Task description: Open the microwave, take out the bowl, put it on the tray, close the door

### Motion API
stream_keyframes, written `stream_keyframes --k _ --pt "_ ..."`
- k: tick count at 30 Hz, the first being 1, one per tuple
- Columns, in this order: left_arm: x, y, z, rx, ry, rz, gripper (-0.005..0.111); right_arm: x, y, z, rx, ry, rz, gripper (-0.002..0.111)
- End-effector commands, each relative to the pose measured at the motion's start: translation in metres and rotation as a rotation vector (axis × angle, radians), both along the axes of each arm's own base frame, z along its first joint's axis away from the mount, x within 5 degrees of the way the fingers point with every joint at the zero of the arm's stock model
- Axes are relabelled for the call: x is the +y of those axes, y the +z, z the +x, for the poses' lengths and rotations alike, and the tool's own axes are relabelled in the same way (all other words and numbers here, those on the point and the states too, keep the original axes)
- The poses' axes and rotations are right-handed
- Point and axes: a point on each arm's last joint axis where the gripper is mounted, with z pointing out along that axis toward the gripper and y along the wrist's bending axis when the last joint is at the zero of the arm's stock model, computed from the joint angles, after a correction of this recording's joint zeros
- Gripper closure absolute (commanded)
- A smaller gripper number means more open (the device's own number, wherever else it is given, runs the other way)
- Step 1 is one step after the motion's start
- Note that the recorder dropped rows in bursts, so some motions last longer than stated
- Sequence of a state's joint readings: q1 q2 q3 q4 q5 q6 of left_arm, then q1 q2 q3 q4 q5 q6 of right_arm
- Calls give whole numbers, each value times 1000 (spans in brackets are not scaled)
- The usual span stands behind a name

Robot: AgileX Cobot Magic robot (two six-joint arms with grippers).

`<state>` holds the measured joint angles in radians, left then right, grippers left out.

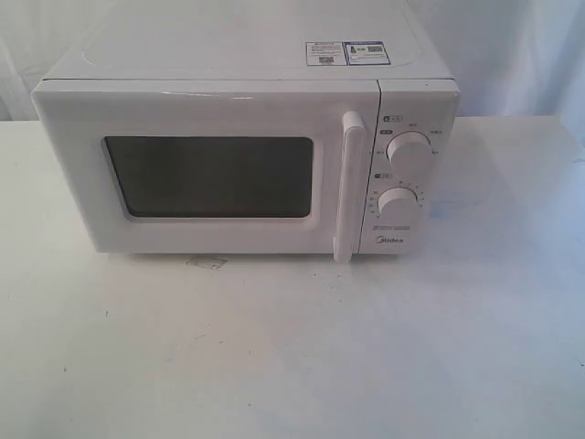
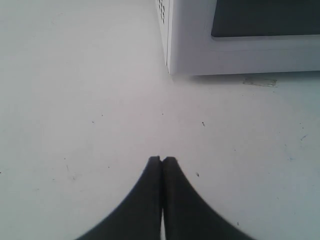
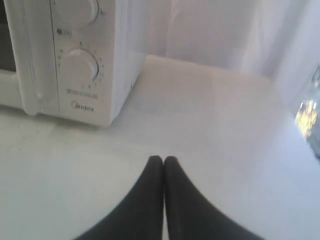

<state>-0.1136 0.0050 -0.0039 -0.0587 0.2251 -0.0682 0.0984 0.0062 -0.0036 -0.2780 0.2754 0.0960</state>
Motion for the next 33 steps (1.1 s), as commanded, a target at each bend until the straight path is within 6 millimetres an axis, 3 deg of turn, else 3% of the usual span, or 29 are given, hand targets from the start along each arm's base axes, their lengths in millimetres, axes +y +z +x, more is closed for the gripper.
stream_keyframes --k 1,5,8,12,16,20,23,26,29,33 --pt "0 -1 0 3 1 -10 107 7 26 0 -301 78 -18 108" --pt "0 -1 0 3 1 -10 107 17 60 -13 -697 198 19 108" --pt "0 -1 0 3 1 -10 107 20 79 -25 -865 304 226 108" --pt "0 -1 0 3 1 -10 107 20 112 -12 -693 282 296 108" --pt "0 -1 0 3 1 -10 107 17 131 33 -330 154 415 108" --pt "0 -1 0 3 1 -10 107 27 108 84 -50 125 488 108" --pt "0 -1 0 3 1 -10 107 49 85 110 64 302 389 108" --pt "0 -1 0 3 1 -10 107 77 68 121 115 602 296 108" --pt "0 -1 0 3 1 -10 107 97 60 127 123 854 338 108" --pt "0 -1 0 3 1 -10 107 107 52 133 130 1005 332 108"
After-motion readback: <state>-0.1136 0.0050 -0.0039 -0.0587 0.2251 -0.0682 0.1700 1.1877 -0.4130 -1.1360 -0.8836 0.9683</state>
